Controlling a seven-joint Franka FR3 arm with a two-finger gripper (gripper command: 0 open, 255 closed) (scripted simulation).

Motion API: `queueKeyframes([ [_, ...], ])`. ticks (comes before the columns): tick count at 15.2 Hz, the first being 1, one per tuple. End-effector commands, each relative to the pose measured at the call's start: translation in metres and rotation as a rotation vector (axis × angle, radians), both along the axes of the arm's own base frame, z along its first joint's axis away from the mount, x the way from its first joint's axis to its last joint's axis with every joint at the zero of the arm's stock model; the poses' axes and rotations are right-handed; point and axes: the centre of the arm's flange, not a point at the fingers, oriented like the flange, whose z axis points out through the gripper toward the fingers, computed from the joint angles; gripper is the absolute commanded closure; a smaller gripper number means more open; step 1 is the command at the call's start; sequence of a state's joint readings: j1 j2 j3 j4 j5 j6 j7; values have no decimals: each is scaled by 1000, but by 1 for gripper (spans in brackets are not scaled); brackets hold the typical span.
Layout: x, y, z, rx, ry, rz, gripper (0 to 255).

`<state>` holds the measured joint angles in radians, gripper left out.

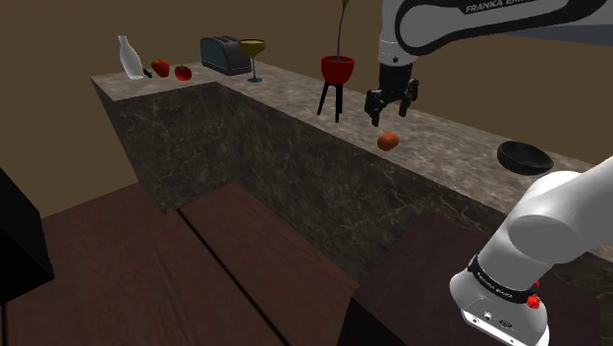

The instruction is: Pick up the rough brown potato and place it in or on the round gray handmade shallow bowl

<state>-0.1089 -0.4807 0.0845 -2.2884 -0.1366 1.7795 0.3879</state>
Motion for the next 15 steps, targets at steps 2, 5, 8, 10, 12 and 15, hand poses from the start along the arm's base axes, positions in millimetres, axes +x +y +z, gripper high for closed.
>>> queueKeyframes([
  [2,31,-15,-26,-35,16,-104,0],
  [5,58,-36,-51,-70,34,-205,0],
  [8,82,-60,-74,-105,51,-306,0],
  [10,97,-78,-90,-128,62,-373,0],
  [12,110,-97,-105,-152,74,-441,0],
  [15,127,-128,-127,-186,91,-542,0],
])
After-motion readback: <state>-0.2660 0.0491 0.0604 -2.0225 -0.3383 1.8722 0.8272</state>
